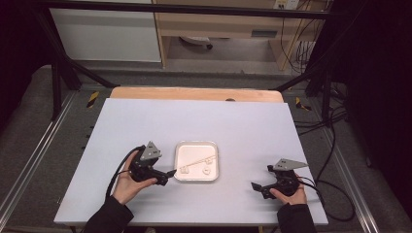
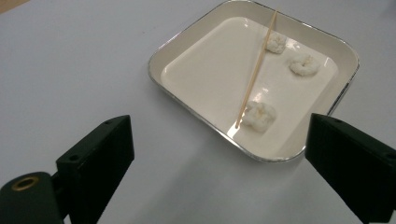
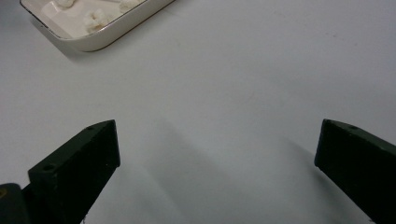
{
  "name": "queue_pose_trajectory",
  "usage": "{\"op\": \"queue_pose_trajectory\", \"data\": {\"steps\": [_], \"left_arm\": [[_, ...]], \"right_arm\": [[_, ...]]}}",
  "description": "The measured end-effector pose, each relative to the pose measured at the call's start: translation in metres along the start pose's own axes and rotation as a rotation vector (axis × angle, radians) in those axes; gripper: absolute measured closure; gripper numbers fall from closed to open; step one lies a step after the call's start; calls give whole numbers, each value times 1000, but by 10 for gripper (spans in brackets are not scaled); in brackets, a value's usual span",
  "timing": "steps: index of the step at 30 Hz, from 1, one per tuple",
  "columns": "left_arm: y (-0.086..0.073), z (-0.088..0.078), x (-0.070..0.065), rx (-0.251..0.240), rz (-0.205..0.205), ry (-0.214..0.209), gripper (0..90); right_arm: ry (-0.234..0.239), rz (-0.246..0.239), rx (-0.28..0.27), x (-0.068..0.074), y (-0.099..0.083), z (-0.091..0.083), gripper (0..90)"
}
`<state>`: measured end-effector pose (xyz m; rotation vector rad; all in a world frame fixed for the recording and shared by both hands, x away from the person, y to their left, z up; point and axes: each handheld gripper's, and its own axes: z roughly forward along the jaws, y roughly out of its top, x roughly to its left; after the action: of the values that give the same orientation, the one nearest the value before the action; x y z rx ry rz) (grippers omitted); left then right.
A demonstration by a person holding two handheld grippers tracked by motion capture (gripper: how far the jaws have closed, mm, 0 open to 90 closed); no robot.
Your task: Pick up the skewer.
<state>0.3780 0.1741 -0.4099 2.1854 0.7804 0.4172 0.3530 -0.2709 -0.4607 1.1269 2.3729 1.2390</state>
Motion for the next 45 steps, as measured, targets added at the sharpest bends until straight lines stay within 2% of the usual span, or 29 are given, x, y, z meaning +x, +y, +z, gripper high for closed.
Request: {"op": "queue_pose_trajectory", "data": {"steps": [14, 25, 31, 36, 38, 45], "left_arm": [[20, 19, -9, 15, 25, -1, 108], [32, 40, -12, 32, 19, -10, 196], [37, 54, -16, 55, 40, -31, 268], [37, 65, -16, 84, 32, -47, 348], [37, 69, -15, 94, 24, -59, 389], [35, 76, -15, 103, 54, -64, 557]], "right_arm": [[2, -1, 1, 0, 0, 0, 7], [5, -1, 4, 0, 0, 0, 7], [5, -4, 4, 0, 0, 0, 7], [8, -5, 6, 0, 0, 0, 7], [7, -4, 7, 0, 0, 0, 7], [10, -3, 8, 0, 0, 0, 7]]}}
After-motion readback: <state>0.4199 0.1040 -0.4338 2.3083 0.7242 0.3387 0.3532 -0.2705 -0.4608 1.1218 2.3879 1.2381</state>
